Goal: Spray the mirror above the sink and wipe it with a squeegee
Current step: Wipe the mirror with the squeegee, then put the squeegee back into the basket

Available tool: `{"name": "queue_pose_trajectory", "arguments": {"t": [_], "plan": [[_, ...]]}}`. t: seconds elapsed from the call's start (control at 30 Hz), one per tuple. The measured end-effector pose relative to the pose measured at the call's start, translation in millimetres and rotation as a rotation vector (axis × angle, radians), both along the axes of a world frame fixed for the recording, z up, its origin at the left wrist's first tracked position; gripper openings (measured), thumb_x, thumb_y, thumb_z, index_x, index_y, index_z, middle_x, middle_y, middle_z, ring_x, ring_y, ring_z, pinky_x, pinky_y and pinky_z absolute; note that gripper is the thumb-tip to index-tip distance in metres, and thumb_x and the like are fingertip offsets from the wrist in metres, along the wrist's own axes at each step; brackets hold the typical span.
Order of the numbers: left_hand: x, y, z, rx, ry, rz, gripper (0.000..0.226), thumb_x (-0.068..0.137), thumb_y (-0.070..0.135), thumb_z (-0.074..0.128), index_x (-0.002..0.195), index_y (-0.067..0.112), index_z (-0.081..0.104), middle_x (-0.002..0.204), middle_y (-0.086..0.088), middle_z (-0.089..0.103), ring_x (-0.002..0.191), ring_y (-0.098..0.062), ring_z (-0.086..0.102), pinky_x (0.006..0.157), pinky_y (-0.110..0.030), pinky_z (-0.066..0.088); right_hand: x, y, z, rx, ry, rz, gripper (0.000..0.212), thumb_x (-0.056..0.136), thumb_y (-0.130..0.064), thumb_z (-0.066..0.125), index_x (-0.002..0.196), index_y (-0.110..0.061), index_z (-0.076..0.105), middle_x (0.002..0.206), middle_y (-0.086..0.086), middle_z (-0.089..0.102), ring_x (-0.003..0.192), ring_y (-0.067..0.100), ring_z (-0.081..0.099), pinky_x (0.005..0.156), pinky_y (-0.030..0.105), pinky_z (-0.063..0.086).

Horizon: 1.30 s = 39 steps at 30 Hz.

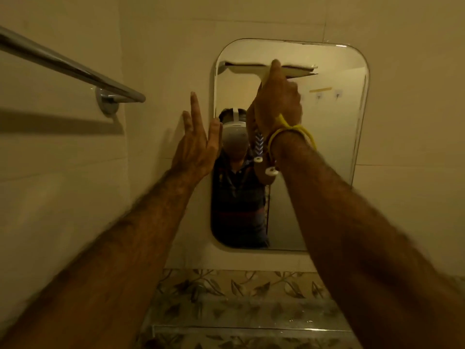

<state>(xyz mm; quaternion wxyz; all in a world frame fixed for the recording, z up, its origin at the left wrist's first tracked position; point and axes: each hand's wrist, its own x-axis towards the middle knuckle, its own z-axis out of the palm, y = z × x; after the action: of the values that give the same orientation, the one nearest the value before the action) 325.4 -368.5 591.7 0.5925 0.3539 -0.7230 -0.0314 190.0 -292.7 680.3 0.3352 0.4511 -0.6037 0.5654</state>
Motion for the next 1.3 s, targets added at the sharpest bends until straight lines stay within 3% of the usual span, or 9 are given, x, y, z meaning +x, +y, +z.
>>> {"name": "queue_pose_trajectory", "arguments": {"t": [0.07, 0.2, 0.33, 0.43, 0.57, 0.8, 0.97, 1.1, 1.3], "plan": [[-2, -1, -2, 0.005, 0.001, -0.018, 0.072, 0.105, 0.059, 0.026, 0.157, 0.039, -0.02, 0.17, -0.018, -0.001, 0.119, -0.041, 0.064, 0.055, -0.024, 0.051, -5, -5, 4, 0.008, 0.04, -0.024, 0.047, 0.097, -0.013, 0.046, 0.143, -0.017, 0.039, 0.084, 0.008, 0.063, 0.061, 0.018, 0.047, 0.04, 0.019, 0.017], [-7, -1, -22, -0.048, -0.015, -0.081, 0.071, 0.106, 0.054, 0.026, 0.16, 0.033, -0.016, 0.172, -0.009, -0.007, 0.157, -0.035, 0.011, 0.11, -0.065, 0.042, -8, -4, -54, 0.033, 0.106, -0.009, 0.052, 0.098, -0.019, 0.048, 0.148, -0.017, 0.033, 0.067, -0.003, 0.059, 0.047, 0.009, 0.049, 0.037, 0.017, 0.038], [-7, -1, -59, -0.052, 0.007, -0.064, 0.068, 0.108, 0.048, 0.03, 0.161, 0.032, -0.01, 0.172, -0.009, -0.003, 0.154, -0.037, 0.021, 0.092, -0.061, 0.057, -6, 4, -168, 0.149, 0.126, 0.008, 0.055, 0.101, -0.025, 0.048, 0.15, -0.019, 0.023, 0.087, 0.005, 0.07, 0.065, 0.015, 0.066, 0.055, 0.029, 0.059], [-5, 0, -80, -0.049, -0.119, -0.004, 0.07, 0.104, 0.056, 0.019, 0.163, 0.025, -0.004, 0.172, -0.007, -0.003, 0.158, -0.026, 0.004, 0.121, -0.057, 0.031, 3, 22, -253, 0.347, 0.069, -0.015, 0.063, 0.098, -0.013, 0.046, 0.153, -0.021, 0.017, 0.086, 0.009, 0.069, 0.059, 0.016, 0.063, 0.054, 0.032, 0.059], [-5, 16, -120, 0.021, -0.301, 0.112, 0.075, 0.097, 0.062, 0.005, 0.163, 0.028, -0.005, 0.172, -0.006, 0.001, 0.159, -0.025, 0.003, 0.126, -0.056, 0.016, 8, 51, -328, 0.645, -0.051, -0.042, 0.075, 0.089, -0.009, 0.043, 0.155, -0.023, 0.009, 0.066, 0.0, 0.058, 0.054, 0.016, 0.054, 0.049, 0.033, 0.05], [-13, 54, -176, 0.116, -0.403, 0.266, 0.078, 0.097, 0.062, 0.004, 0.163, 0.023, -0.003, 0.17, -0.012, 0.015, 0.158, -0.032, 0.009, 0.124, -0.062, 0.001, -8, 69, -315, 0.668, -0.442, 0.18, 0.038, 0.094, -0.023, 0.043, 0.129, -0.024, 0.055, 0.108, 0.009, 0.068, 0.093, 0.027, 0.066, 0.081, 0.039, 0.058], [-34, 92, -225, 0.088, -0.345, 0.104, 0.073, 0.1, 0.053, 0.02, 0.161, 0.013, 0.022, 0.166, -0.017, 0.024, 0.156, -0.037, 0.017, 0.124, -0.064, 0.012, -6, 97, -317, 0.404, -0.458, 0.166, 0.04, 0.098, -0.023, 0.044, 0.136, -0.02, 0.055, 0.116, 0.009, 0.069, 0.1, 0.027, 0.065, 0.08, 0.029, 0.049], [-51, 123, -274, 0.118, -0.335, 0.01, 0.07, 0.101, 0.049, 0.023, 0.161, 0.014, 0.023, 0.166, -0.018, 0.025, 0.156, -0.036, 0.016, 0.125, -0.06, 0.012, -14, 128, -335, 0.397, -0.493, 0.137, 0.036, 0.097, -0.017, 0.047, 0.129, -0.006, 0.057, 0.122, 0.016, 0.065, 0.112, 0.033, 0.059, 0.097, 0.044, 0.048], [-83, 185, -349, 0.269, -0.418, -0.143, 0.069, 0.103, 0.048, 0.023, 0.163, 0.014, 0.016, 0.17, -0.013, 0.012, 0.158, -0.03, 0.001, 0.128, -0.053, 0.0, -55, 201, -378, 0.395, -0.615, 0.147, 0.019, 0.094, -0.023, 0.053, 0.112, -0.017, 0.054, 0.081, 0.006, 0.067, 0.068, 0.029, 0.066, 0.059, 0.051, 0.056]]}}
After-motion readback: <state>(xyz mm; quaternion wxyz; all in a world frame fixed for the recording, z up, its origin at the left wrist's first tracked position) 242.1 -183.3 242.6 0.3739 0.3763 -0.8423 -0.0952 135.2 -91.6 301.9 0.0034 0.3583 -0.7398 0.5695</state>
